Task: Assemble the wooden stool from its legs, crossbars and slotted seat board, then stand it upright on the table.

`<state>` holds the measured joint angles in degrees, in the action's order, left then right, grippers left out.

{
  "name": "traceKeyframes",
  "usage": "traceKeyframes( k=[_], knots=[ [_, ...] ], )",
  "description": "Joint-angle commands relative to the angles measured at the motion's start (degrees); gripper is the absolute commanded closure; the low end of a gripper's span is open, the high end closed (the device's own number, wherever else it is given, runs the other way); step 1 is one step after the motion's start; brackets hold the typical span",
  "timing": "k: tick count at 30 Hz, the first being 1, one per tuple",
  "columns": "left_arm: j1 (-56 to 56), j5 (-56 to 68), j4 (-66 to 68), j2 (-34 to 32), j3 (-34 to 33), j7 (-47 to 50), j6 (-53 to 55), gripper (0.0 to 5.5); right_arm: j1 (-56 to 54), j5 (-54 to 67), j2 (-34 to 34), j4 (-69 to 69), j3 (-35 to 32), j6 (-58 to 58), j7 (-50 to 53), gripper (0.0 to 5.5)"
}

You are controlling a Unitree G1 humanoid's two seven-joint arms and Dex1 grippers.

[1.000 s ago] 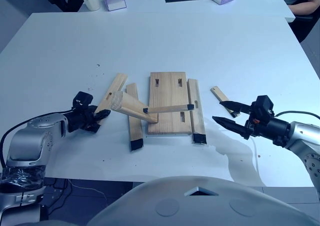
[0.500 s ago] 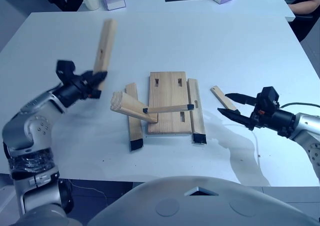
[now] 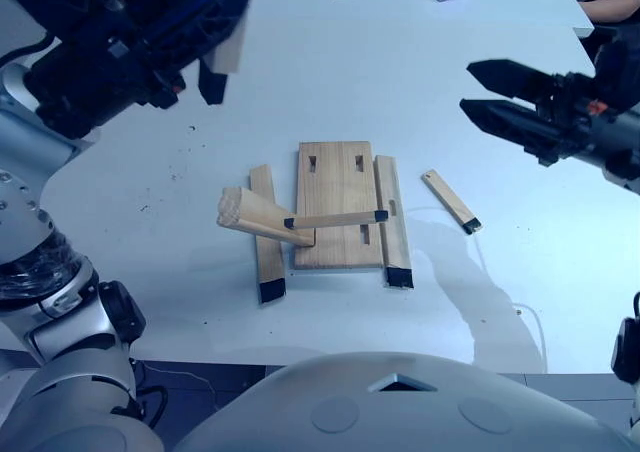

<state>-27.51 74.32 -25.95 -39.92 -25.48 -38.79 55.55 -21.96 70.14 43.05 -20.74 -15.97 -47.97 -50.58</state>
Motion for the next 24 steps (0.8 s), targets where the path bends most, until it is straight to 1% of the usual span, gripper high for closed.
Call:
traceKeyframes(
  k=[1,5,13,20,24],
  knots=[
    [0.4,-0.3,-1.3,-2.4,4.7,-5.0,0.0,3.49,-9.2,6.5,-1.6,2.7,2.0,-4.2,2.4,2.39],
    [-0.1,0.0,-1.0,-3.2,6.4,-7.3,-0.7,3.49,-12.3,8.9,-2.1,2.7,3.7,-6.4,2.4,2.39],
    [1.9,0.6,-3.2,-3.9,8.5,-9.9,-1.0,3.49,-14.8,6.0,-4.1,2.2,8.3,-6.2,0.3,2.39],
    [2.9,-2.0,-2.4,-4.5,10.9,-12.2,-1.5,3.49,-17.6,7.0,-7.2,1.9,9.6,-6.3,1.2,2.39],
    [3.4,-3.0,-2.4,-5.0,12.0,-13.4,-1.9,3.49,-18.5,7.0,-8.4,1.3,9.8,-6.6,2.0,1.79]
  ],
)
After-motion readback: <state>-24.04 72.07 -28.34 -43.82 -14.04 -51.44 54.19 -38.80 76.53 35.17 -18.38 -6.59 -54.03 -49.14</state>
